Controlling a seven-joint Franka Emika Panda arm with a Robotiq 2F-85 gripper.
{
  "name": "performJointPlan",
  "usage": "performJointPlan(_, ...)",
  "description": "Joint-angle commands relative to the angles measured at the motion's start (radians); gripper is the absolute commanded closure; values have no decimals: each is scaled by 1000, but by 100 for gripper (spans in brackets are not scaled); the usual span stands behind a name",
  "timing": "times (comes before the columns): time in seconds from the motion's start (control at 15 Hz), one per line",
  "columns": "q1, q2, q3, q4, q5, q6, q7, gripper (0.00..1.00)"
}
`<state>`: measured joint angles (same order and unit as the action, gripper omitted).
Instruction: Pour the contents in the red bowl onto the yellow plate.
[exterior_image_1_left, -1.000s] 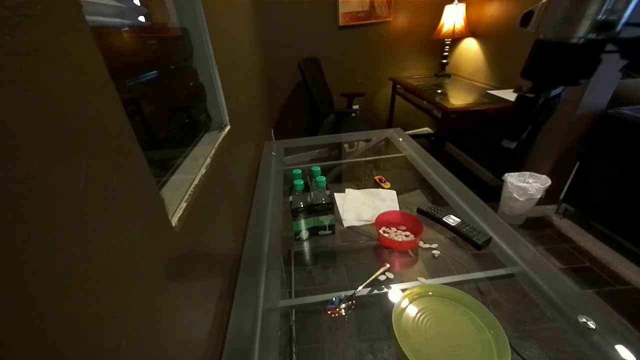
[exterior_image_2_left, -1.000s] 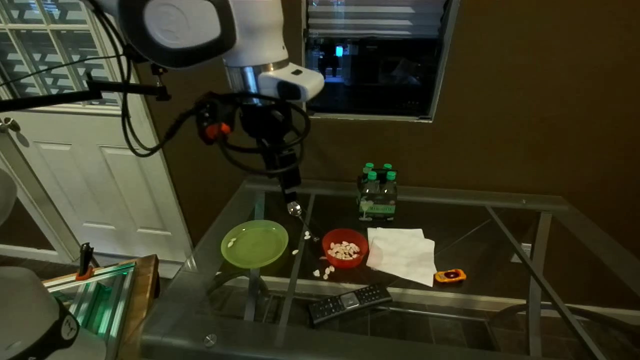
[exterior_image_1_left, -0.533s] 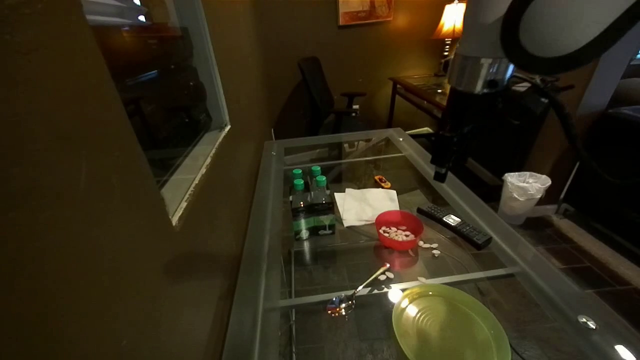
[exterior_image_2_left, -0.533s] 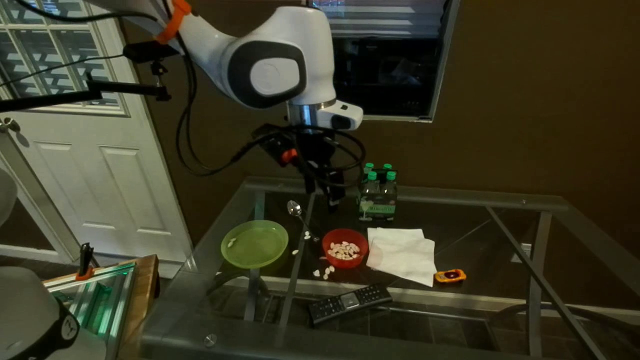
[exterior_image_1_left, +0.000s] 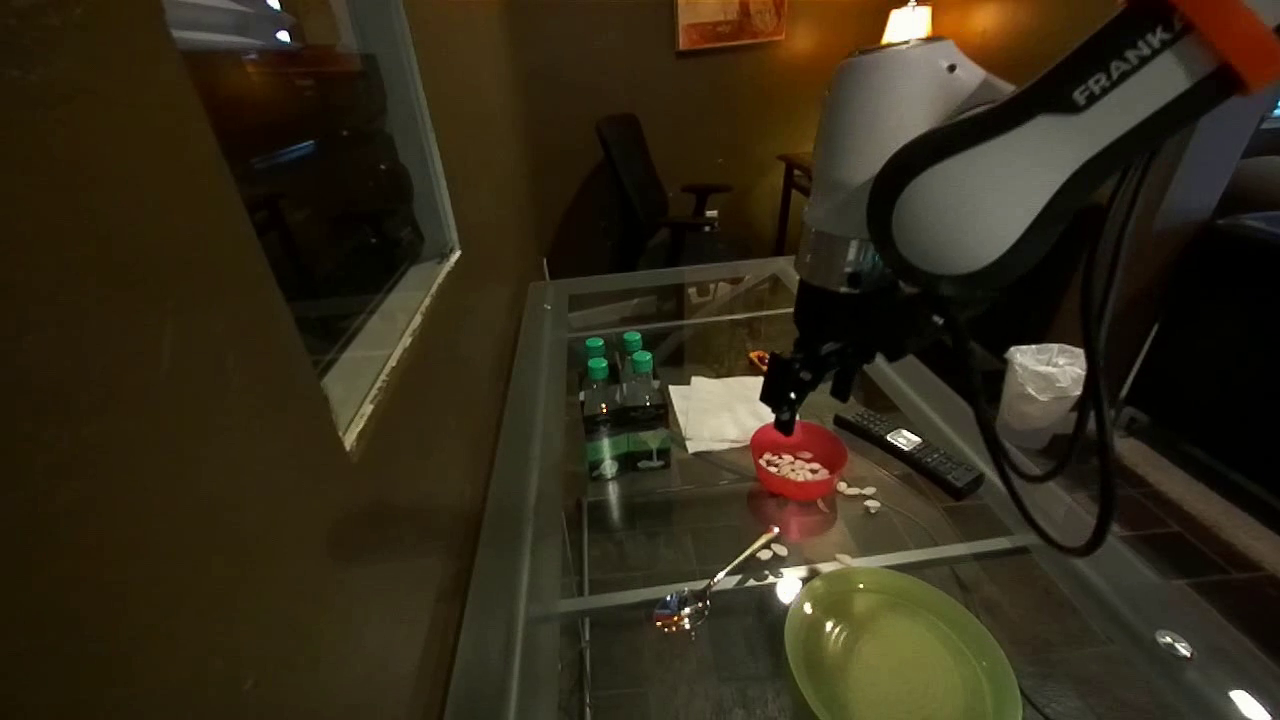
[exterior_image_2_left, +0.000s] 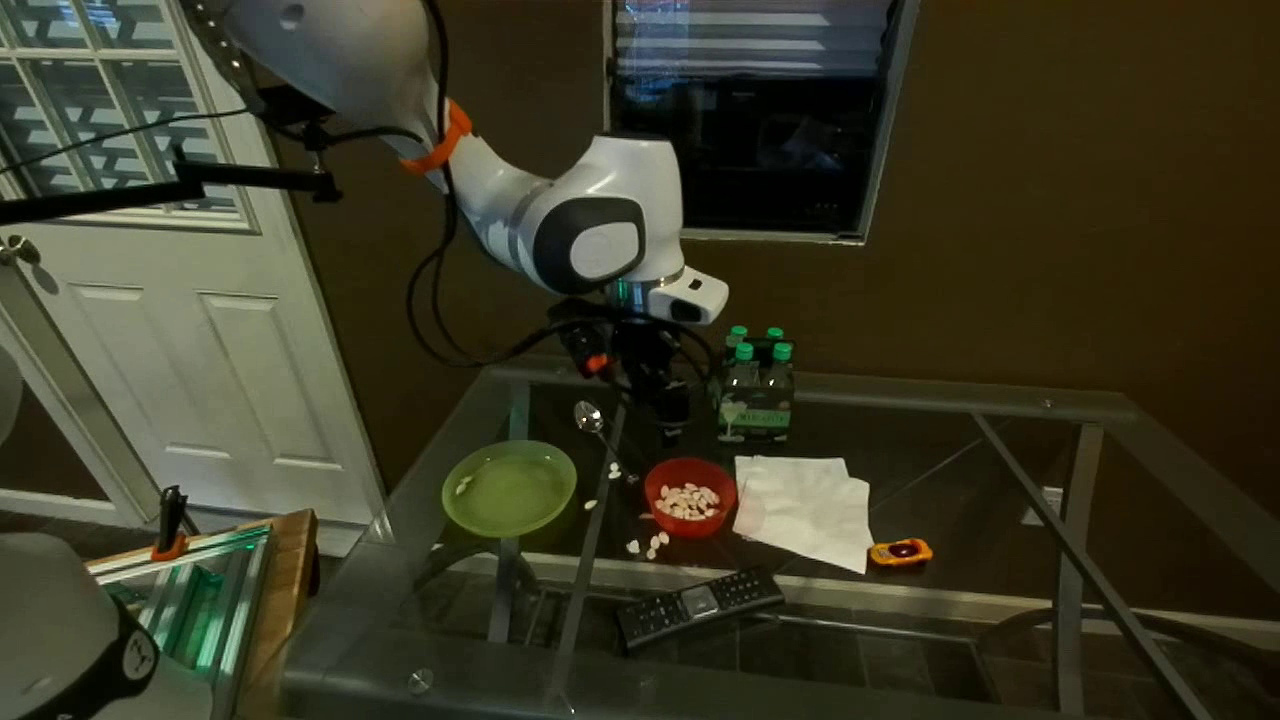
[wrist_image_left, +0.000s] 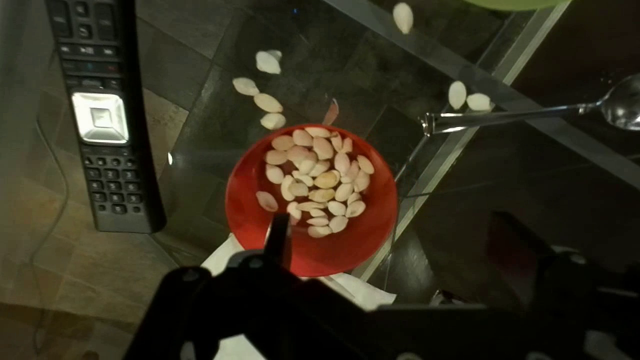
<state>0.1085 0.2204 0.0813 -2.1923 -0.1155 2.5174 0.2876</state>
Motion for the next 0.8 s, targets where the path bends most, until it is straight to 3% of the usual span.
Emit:
performJointPlan(0.0, 27, 19, -18, 2, -6, 31, 29, 0)
performJointPlan(0.47, 39, 41, -27, 13, -14, 55, 58, 0)
performJointPlan(0.73, 69, 80, -53, 34, -81, 30, 90, 0)
